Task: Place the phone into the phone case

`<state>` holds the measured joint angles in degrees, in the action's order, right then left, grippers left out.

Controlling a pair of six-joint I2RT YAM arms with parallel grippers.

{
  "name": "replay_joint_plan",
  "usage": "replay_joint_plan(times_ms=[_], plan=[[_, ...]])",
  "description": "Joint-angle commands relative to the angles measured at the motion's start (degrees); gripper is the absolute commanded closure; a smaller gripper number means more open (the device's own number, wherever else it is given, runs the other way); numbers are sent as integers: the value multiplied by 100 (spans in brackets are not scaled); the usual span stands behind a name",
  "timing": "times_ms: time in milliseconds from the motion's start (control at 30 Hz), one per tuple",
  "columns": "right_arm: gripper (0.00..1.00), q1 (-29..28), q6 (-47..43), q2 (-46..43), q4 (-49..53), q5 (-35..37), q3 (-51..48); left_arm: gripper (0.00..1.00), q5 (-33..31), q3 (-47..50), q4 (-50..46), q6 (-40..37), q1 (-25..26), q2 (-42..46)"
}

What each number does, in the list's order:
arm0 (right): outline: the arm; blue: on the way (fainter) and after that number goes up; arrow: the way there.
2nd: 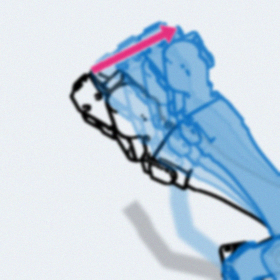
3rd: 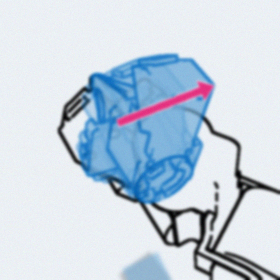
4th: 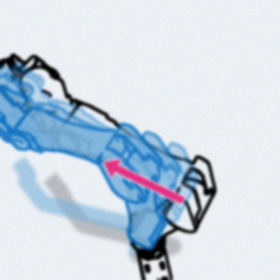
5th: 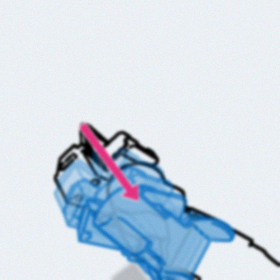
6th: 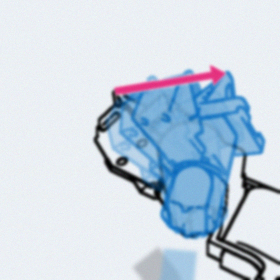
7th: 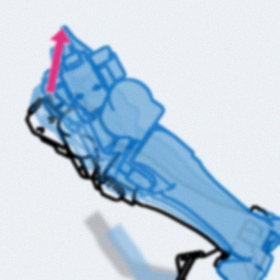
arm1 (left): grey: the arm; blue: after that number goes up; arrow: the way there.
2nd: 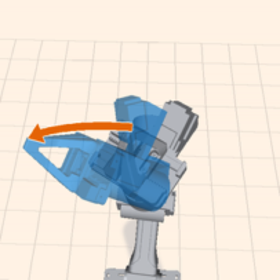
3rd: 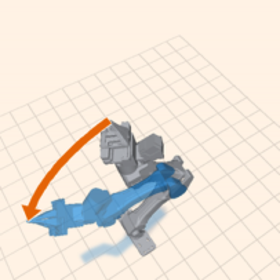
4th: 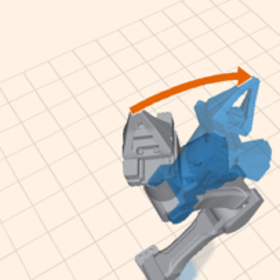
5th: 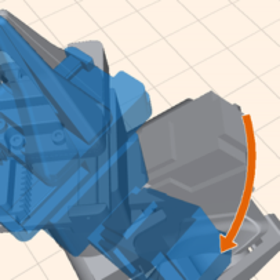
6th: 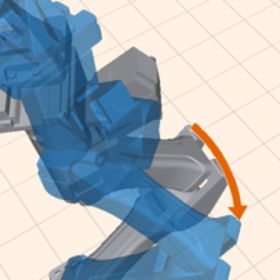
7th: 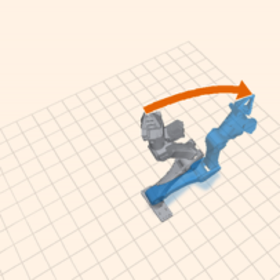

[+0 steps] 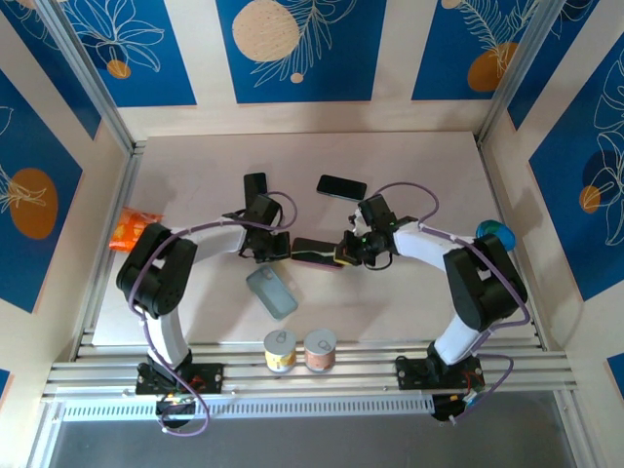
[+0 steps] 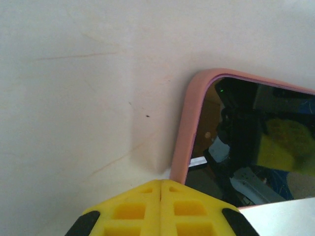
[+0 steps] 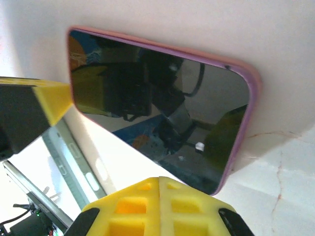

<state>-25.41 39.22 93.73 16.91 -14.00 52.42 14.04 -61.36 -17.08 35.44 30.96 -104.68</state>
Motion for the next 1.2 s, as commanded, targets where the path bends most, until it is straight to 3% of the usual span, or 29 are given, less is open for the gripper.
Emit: replay_joint_plan(times_ms=[0, 300, 1167], plan=[[100, -43, -180, -246, 381, 113, 202, 93, 2, -139, -128, -93, 16, 285], [100, -308, -516, -147, 970, 924, 323, 93, -42, -235, -147, -92, 7, 475], [100, -948, -723, 1097, 1507, 1795, 901, 93, 323, -623, 278, -26, 24, -340]])
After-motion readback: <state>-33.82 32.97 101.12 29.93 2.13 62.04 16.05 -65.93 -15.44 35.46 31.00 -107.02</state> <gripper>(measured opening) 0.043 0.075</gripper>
